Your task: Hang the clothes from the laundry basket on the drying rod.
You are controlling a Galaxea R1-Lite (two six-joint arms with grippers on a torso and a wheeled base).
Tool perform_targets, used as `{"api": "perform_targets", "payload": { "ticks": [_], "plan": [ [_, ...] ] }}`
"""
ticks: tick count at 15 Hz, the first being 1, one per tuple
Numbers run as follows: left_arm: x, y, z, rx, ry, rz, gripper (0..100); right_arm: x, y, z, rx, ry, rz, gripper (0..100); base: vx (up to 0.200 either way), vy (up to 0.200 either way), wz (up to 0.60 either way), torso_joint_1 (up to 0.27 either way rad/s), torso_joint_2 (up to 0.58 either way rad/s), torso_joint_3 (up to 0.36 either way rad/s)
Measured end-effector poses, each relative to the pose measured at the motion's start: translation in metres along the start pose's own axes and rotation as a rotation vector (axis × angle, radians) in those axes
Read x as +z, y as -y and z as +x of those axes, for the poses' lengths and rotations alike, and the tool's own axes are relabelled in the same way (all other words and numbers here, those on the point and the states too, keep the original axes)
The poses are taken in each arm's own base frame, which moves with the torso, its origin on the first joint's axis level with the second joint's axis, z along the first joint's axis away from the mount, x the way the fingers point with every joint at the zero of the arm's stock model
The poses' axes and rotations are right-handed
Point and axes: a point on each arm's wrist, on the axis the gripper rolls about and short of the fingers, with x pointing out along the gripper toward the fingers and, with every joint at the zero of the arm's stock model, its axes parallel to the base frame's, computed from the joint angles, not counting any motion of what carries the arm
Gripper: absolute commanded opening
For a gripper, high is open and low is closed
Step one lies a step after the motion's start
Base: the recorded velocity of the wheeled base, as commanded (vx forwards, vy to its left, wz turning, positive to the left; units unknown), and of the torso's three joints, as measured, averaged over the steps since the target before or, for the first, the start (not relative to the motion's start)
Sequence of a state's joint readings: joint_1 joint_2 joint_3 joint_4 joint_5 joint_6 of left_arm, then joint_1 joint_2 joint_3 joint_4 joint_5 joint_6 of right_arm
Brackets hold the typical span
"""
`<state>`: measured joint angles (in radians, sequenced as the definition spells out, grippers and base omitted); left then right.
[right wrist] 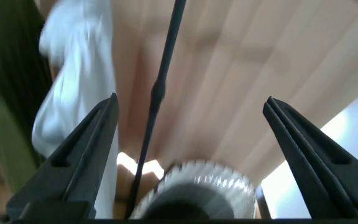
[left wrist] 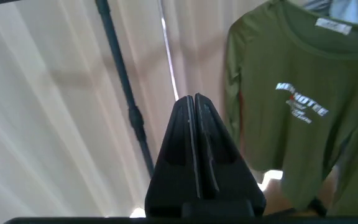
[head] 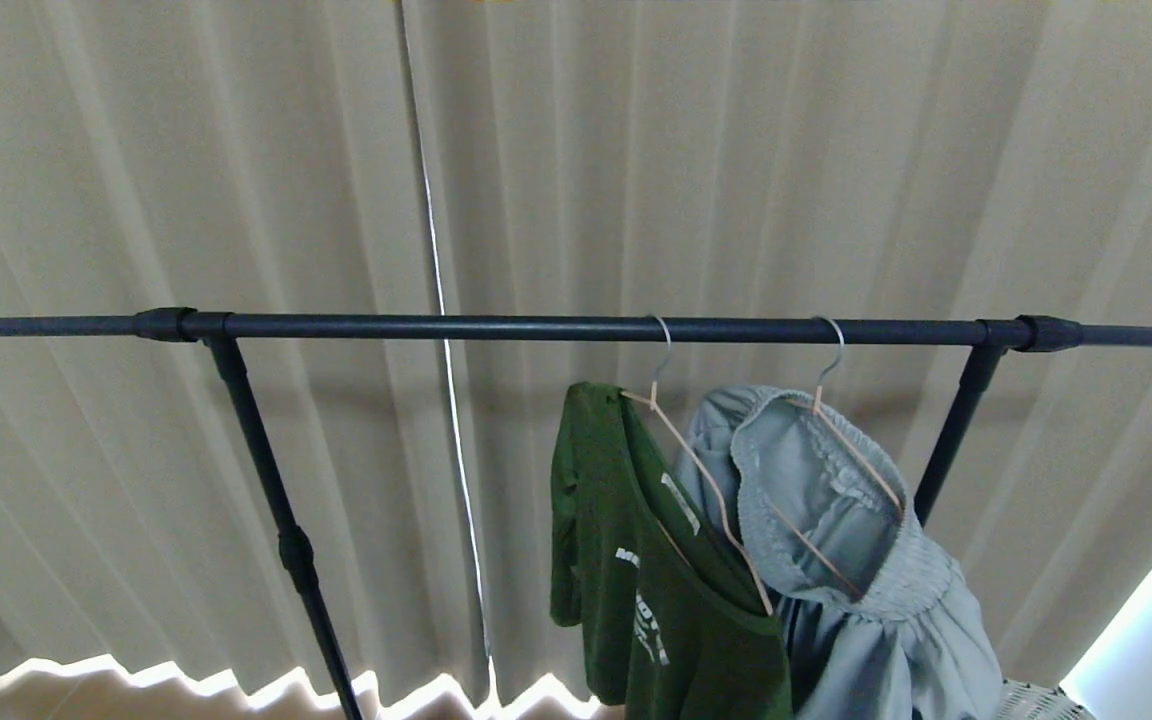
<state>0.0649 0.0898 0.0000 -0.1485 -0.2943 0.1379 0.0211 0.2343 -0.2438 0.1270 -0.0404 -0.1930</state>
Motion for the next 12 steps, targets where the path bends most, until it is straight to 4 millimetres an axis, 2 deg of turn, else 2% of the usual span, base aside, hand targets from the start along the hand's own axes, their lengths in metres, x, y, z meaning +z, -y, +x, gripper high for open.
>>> {"api": "perform_targets", "payload": {
  "ticks": [5,7,9,12],
  "plan": [
    [0.000,-0.001,-0.003,-0.073,0.033,-0.012,0,-0.039,-0.007,-0.017,-0.014,-0.083,0.006,100,0.000,0.000,0.00,0.000,0.00,0.000],
    [-0.001,-0.001,-0.006,-0.020,0.057,-0.010,0,-0.044,-0.008,-0.019,-0.039,-0.069,0.052,100,0.000,0.000,0.00,0.000,0.00,0.000],
    [-0.002,-0.004,-0.008,0.147,0.058,-0.043,0,-0.045,-0.008,-0.018,-0.060,-0.035,0.095,100,0.000,0.000,0.00,0.000,0.00,0.000],
    [-0.002,-0.005,-0.009,0.180,0.076,-0.172,0,-0.043,-0.008,-0.008,-0.091,0.141,0.149,100,0.000,0.000,0.00,0.000,0.00,0.000]
  ]
}}
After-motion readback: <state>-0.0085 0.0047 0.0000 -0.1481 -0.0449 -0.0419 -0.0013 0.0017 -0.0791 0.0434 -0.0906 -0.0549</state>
